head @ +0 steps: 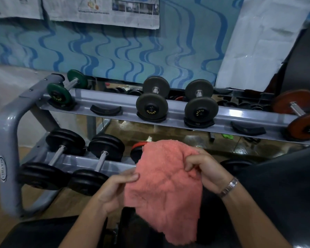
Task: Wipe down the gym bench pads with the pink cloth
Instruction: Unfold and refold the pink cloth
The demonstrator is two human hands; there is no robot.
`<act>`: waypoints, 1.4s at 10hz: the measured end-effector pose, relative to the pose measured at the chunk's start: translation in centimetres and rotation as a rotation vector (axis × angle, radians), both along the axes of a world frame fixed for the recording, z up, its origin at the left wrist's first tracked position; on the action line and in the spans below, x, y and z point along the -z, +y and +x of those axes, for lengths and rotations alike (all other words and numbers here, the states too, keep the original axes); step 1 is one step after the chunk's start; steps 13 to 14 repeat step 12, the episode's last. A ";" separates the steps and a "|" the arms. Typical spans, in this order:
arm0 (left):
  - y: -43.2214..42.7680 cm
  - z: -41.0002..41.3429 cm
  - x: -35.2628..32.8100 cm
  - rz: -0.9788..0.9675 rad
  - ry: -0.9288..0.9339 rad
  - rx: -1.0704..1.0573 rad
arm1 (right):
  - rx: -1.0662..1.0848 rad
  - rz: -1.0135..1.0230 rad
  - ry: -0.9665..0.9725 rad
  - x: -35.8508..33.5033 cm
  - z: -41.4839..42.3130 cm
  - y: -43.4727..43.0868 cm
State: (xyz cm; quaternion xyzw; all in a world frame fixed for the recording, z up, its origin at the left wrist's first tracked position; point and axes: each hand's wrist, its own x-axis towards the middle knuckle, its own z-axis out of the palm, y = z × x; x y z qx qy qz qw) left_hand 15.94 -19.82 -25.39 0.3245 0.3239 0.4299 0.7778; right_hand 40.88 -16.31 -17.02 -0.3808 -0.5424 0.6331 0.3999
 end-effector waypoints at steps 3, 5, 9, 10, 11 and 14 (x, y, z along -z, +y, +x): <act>11.4 -0.6 -5.8 0.113 0.179 -0.460 | 0.137 -0.080 -0.263 -1.1 -2.4 12.2; 23.5 -2.4 -9.8 0.181 0.274 -0.616 | 0.283 0.198 -0.254 -3.2 -5.5 22.4; 35.5 -2.8 -9.1 0.691 1.239 -0.647 | 0.377 0.545 -0.853 -1.1 -8.5 34.1; 35.3 -2.6 -8.7 0.672 1.574 -0.541 | 0.314 0.455 -1.126 -0.5 -8.3 34.0; 34.8 -2.7 -9.1 0.669 1.939 -0.401 | 0.283 0.446 -1.331 -1.1 -7.8 33.1; 33.8 -2.8 -10.1 0.682 2.193 -0.325 | 0.278 0.493 -1.467 -2.0 -7.6 31.8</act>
